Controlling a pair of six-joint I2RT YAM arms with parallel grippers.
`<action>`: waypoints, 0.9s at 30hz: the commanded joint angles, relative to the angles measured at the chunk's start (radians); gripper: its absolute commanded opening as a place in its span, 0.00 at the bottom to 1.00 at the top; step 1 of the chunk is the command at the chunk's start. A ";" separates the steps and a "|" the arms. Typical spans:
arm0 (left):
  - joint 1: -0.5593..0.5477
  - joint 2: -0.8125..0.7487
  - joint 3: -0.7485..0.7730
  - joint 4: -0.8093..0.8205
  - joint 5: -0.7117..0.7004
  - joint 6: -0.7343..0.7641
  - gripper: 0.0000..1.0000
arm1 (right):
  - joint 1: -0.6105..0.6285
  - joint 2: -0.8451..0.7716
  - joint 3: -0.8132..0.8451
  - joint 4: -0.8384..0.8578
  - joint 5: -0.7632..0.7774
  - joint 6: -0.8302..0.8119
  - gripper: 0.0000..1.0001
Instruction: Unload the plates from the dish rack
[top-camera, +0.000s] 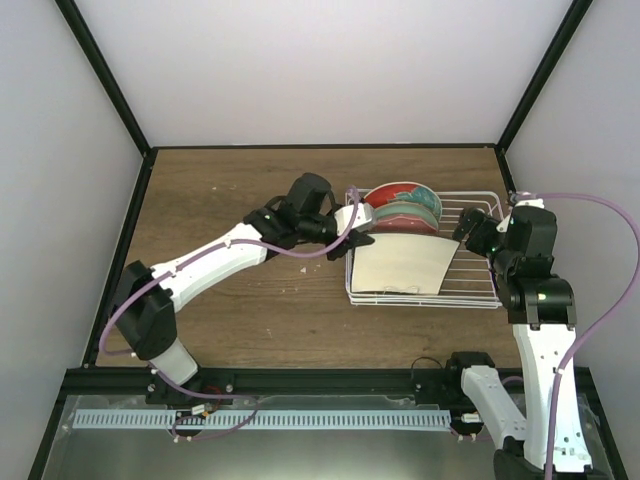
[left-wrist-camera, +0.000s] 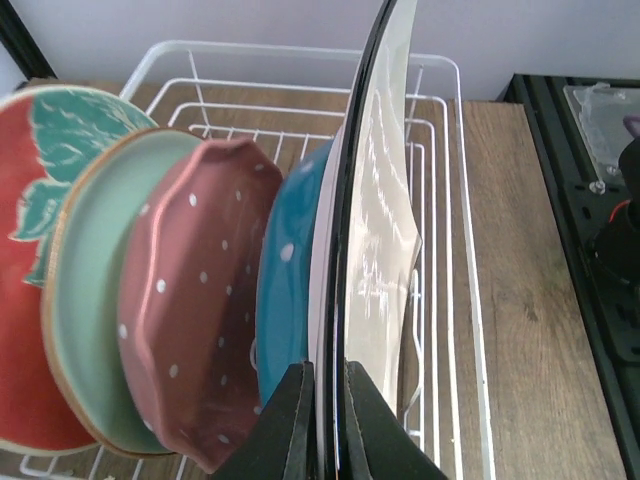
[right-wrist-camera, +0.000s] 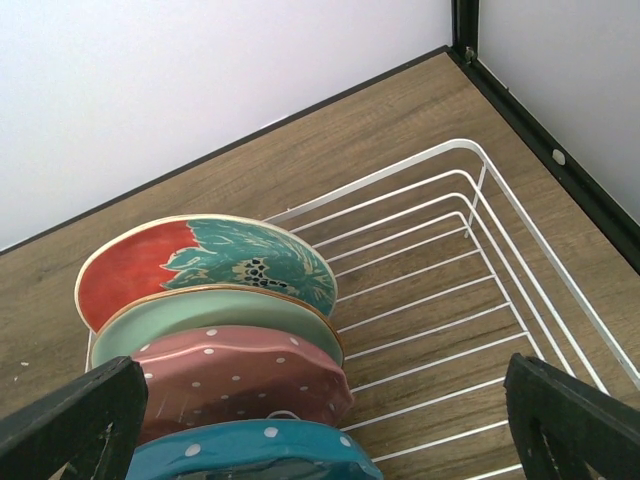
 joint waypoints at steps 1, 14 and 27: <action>0.010 -0.118 0.107 0.035 0.037 -0.036 0.04 | 0.013 -0.018 -0.006 -0.002 0.025 0.013 1.00; 0.013 -0.174 0.164 -0.017 0.001 -0.049 0.04 | 0.013 -0.079 0.035 0.033 0.094 0.050 1.00; 0.080 -0.232 0.193 -0.002 -0.020 -0.175 0.04 | 0.013 -0.199 0.101 0.118 0.194 0.078 1.00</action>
